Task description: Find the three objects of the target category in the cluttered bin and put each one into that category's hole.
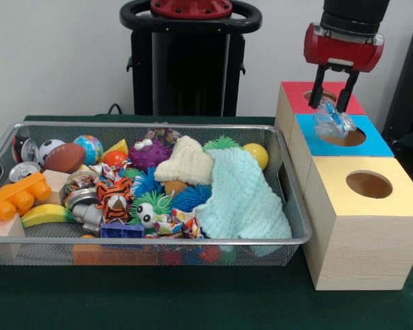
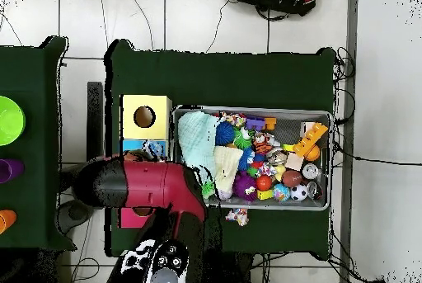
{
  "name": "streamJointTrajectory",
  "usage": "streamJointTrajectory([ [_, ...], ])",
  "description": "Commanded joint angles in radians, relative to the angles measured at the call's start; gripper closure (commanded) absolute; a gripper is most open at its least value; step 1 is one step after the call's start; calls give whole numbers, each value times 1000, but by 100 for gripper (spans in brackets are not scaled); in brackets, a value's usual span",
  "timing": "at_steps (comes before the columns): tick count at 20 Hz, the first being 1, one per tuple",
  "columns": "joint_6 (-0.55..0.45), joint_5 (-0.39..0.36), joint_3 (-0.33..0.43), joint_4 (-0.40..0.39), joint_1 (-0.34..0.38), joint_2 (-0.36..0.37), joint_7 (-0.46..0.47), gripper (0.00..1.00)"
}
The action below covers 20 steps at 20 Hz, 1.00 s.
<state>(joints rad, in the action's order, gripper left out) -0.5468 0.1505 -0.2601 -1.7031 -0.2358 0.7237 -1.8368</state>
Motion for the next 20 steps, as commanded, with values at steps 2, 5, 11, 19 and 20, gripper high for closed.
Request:
streamJointTrajectory([
  [2, -30, 47, -6, 18, -15, -35, -274, 100],
  [5, -14, 53, -8, 5, -23, -39, -274, 100],
  [11, 34, 53, -6, -25, -22, -48, -259, 100],
  [19, 37, 52, -19, -26, -33, -52, -260, 0],
  [20, 40, 53, -19, -29, -32, -51, -258, 0],
])
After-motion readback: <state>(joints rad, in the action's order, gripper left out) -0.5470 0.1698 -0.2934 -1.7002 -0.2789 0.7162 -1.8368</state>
